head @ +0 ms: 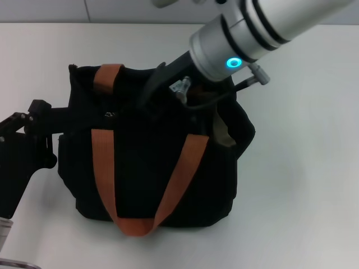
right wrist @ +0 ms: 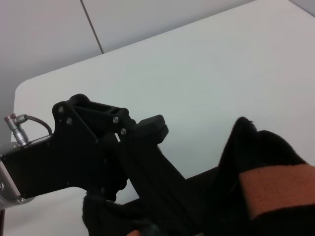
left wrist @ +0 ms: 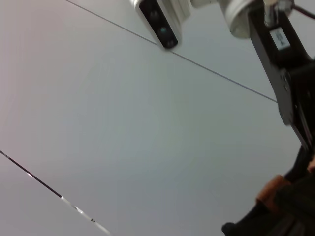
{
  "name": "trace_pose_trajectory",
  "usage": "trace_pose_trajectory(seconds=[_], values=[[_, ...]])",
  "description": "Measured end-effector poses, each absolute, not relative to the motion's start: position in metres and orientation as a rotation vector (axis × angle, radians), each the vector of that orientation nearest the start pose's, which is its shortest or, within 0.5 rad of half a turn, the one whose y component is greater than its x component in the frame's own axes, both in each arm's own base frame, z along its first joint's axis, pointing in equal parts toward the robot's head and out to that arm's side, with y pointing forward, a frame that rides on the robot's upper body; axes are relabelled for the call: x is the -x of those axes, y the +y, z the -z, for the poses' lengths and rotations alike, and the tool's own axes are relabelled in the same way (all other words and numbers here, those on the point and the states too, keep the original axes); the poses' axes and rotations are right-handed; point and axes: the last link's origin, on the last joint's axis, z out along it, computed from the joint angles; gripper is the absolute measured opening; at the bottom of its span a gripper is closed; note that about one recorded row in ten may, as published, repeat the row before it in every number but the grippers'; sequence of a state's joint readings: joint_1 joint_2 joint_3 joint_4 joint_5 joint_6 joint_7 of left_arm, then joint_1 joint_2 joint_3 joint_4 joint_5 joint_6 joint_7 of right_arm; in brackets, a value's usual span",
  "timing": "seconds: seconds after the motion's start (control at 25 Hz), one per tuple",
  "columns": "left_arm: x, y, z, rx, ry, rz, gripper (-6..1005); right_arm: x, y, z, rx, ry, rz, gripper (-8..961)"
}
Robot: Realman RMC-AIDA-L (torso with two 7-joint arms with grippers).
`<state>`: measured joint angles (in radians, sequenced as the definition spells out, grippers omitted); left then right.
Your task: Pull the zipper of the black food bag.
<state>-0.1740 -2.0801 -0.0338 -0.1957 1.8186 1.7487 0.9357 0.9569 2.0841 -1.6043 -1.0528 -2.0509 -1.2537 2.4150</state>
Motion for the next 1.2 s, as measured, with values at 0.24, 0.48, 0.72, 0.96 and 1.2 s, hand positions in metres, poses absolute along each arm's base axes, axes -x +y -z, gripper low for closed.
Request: trace_pose_trajectory(seconds=[0.24, 0.48, 0.72, 0.96, 1.2], values=[[0.317, 0.195, 0.027, 1.534, 0.516, 0.178, 15, -0.039, 0.369, 0.058, 3.021, 0.584, -0.104, -1], [0.317, 0.196, 0.026, 1.534, 0.516, 0.177, 15, -0.051, 0.369, 0.046, 3.007, 0.649, -0.143, 0], [0.317, 0.198, 0.028, 1.541, 0.522, 0.167, 15, -0.059, 0.365, 0.044, 3.059, 0.960, -0.294, 8], [0.321, 0.197, 0.029, 1.534, 0.553, 0.088, 15, -0.073, 0.372, 0.043, 3.033, 1.275, -0.434, 176], [0.326, 0.196, 0.037, 1.572, 0.621, 0.001, 15, -0.085, 0.375, 0.049, 2.987, 1.417, -0.458, 268]])
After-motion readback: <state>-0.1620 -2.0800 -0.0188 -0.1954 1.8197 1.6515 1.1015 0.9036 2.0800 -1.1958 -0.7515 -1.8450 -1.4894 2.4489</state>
